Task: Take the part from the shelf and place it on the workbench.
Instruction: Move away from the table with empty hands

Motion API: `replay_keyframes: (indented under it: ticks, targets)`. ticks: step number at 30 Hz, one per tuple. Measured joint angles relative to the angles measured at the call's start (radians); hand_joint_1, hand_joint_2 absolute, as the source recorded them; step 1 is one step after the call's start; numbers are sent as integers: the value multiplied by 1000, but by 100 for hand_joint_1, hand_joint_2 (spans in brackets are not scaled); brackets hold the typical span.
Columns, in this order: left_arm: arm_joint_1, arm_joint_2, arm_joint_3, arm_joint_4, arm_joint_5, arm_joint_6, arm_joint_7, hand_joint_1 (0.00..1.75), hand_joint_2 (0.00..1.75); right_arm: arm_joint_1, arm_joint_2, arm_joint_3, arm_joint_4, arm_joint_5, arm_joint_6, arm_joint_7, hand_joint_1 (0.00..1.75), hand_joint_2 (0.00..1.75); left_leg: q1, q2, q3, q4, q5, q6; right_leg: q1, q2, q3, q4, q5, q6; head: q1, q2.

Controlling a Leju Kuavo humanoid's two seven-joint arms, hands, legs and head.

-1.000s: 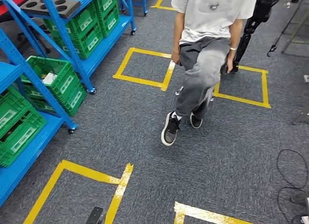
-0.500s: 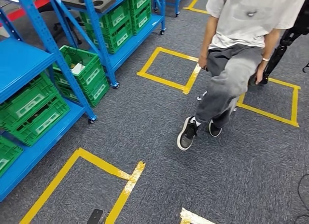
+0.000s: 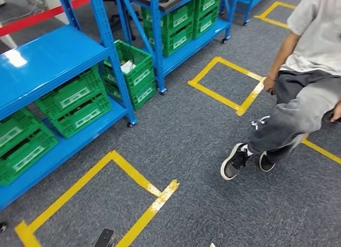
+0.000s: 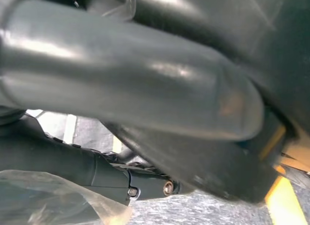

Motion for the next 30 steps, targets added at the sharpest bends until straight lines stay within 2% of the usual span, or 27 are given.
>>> replay_keyframes:
  ticks: [1, 2, 3, 5, 6, 7, 8, 9, 10, 11, 12, 13, 15, 16, 17, 18, 21, 25, 27, 28, 29, 30]
  targets:
    - [1, 0, 0, 0, 0, 0, -1, 0, 0, 0, 0, 0, 0, 0, 1, -5, 0, 0, 0, -11, -6, 1, 3, -5, 0, 1, 3, -8, -3, -7, 0, 0]
    - [4, 1, 0, 0, 0, 0, -2, 0, 0, 1, 0, 0, 0, 0, 1, -11, 0, 0, 1, -20, -9, 0, 6, -10, 0, -12, 6, -9, -1, -16, -1, 0]
    - [8, 1, 0, 0, 0, 0, -4, 0, 0, 2, -1, 0, 0, 0, 2, -16, 0, 0, 0, -16, -12, 4, 3, -14, -1, -23, 9, -13, 0, -22, -2, 0]
    - [10, 2, 0, 1, 0, 0, -7, 0, 0, 7, -3, 0, 0, 0, 2, -21, 0, 0, 0, 23, -36, 56, -28, -26, -4, -52, 17, -19, 1, -35, -11, 0]
    - [10, 1, 0, 1, 0, 0, -8, 0, 0, 11, -4, 0, 0, 0, 2, -22, 0, 0, 1, 51, -61, 111, -56, -31, -2, -67, 20, -20, -1, -39, -15, 0]
    - [9, 0, 0, 1, 0, 0, -9, 0, 0, 14, -5, 0, 0, 0, 2, -23, 0, 0, 4, 69, -93, 176, -84, -36, 0, -84, 22, -20, -4, -43, -18, 0]
    - [8, 0, 0, 1, 0, 0, -9, 0, 0, 16, -7, 0, 0, 0, 2, -24, 0, 0, 8, 79, -122, 235, -104, -40, 2, -100, 24, -20, -7, -45, -17, 0]
    - [9, 0, 0, 1, 0, 0, -10, 0, 0, 17, -8, 0, 0, 0, 2, -24, 0, 0, 10, 83, -138, 266, -106, -41, 3, -114, 26, -20, -10, -46, -17, 0]
    - [11, 0, 0, 1, 0, 0, -10, 0, 0, 18, -8, 0, 0, 0, 2, -24, 0, 0, 11, 86, -137, 263, -91, -41, 4, -126, 30, -20, -13, -46, -17, 0]
    - [13, 1, 0, 1, 0, 0, -10, 0, 0, 19, -9, 0, 0, 0, 2, -24, 0, 0, 12, 90, -118, 222, -60, -39, 5, -137, 35, -20, -17, -46, -18, 0]
    - [14, 1, 0, 1, 0, 0, -11, 0, 0, 20, -9, 0, 0, 1, 2, -24, 0, 0, 10, 102, -85, 156, -25, -34, 6, -148, 41, -20, -22, -44, -18, 0]
    - [13, 1, 0, 1, 0, 0, -11, 0, 0, 21, -9, 0, 0, 1, 2, -24, 0, 0, 5, 122, -52, 94, -3, -29, 9, -158, 45, -21, -27, -42, -18, 0]
    - [9, 1, 0, 1, 0, 0, -13, 0, 0, 24, -9, 0, 0, 2, 2, -24, 0, 0, -4, 153, -11, 14, 8, -18, 14, -178, 52, -24, -36, -34, -17, 0]
    - [9, 1, 0, 1, 0, 0, -14, 0, 0, 25, -9, 0, 0, 3, 2, -24, 0, 0, -8, 154, -7, 7, 0, -14, 17, -188, 56, -28, -38, -30, -17, 0]
    - [10, 1, 0, 1, 0, 0, -14, 0, 0, 25, -10, 0, 0, 3, 2, -24, 0, 0, -8, 146, -6, 0, 0, -10, 18, -197, 64, -31, -40, -26, -17, 0]
    - [12, 2, 0, 1, 0, 0, -14, 0, 0, 25, -11, 0, 0, 3, 2, -24, 0, 0, -5, 137, -3, -6, 2, -6, 18, -196, 67, -33, -43, -22, -15, 0]
    - [16, 2, 0, 1, 0, 1, -14, 0, 0, 24, -13, 0, 0, 3, 2, -25, 0, 0, 5, 120, 9, -21, 8, 4, 17, -156, 62, -17, -60, -12, -10, 0]
    - [15, 2, 0, 1, 0, 1, -14, 0, 0, 24, -13, 0, 0, 3, 2, -27, 0, 0, 6, 117, 9, -22, 8, 6, 17, -143, 56, -5, -67, -11, -8, 0]
    - [14, 1, 0, 1, 0, 1, -14, 0, 0, 23, -13, 0, 0, 3, 2, -29, 0, 0, 7, 114, 9, -22, 7, 8, 17, -130, 41, 25, -83, -10, -7, 0]
    - [12, 1, 0, 1, 0, 1, -14, 0, 0, 21, -13, 0, 0, 3, 2, -33, 0, 0, 7, 105, 10, -22, 6, 10, 17, -119, 6, 88, -107, -8, -6, 0]
    - [11, 0, 0, 1, 0, 1, -15, 0, 0, 17, -14, 0, 0, 3, 2, -35, 0, 0, 8, 81, 15, -21, 2, 10, 15, -107, -12, 106, -92, -6, -5, 0]
    - [11, 0, 0, 1, 0, 1, -15, 0, 0, 15, -14, 0, 0, 3, 3, -36, 0, 0, 9, 54, 19, -19, -2, 7, 12, -81, -18, 99, -71, -2, -5, 0]
